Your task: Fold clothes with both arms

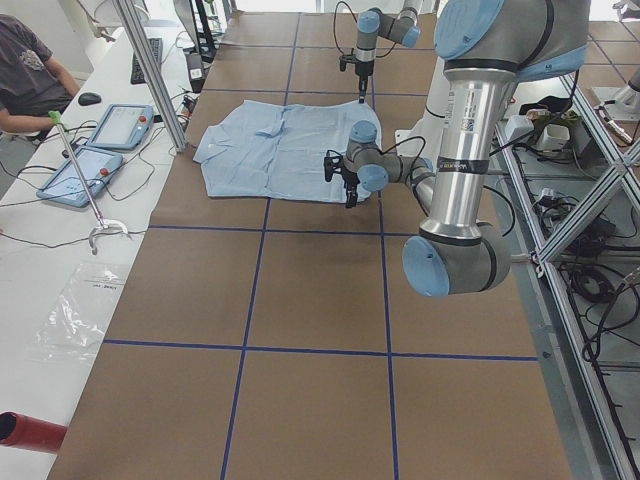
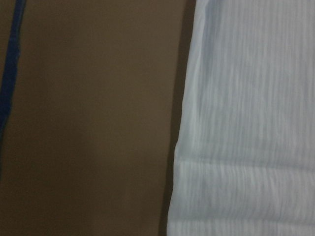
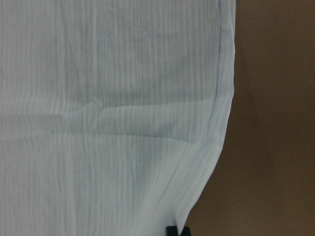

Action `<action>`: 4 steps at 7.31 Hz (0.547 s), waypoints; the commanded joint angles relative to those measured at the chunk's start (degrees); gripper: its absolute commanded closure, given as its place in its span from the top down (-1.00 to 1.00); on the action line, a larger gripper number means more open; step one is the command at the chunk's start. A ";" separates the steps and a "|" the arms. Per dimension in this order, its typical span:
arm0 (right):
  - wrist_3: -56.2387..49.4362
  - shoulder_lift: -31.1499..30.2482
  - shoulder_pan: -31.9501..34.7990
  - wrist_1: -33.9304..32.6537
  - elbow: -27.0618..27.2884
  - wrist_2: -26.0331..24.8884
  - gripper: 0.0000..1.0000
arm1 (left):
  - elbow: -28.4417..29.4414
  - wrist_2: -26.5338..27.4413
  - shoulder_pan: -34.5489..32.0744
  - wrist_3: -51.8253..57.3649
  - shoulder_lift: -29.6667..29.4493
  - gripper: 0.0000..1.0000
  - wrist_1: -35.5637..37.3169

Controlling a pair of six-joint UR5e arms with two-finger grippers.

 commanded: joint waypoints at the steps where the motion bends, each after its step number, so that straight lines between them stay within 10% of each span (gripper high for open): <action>1: -0.03 -0.21 0.40 -0.03 0.60 0.09 -1.00 | -0.14 -0.06 0.74 -0.83 -0.18 0.46 0.44; 4: -0.03 -0.74 0.84 -0.03 0.52 0.09 -1.00 | 0.56 -0.06 0.83 -1.18 -2.46 -0.02 2.89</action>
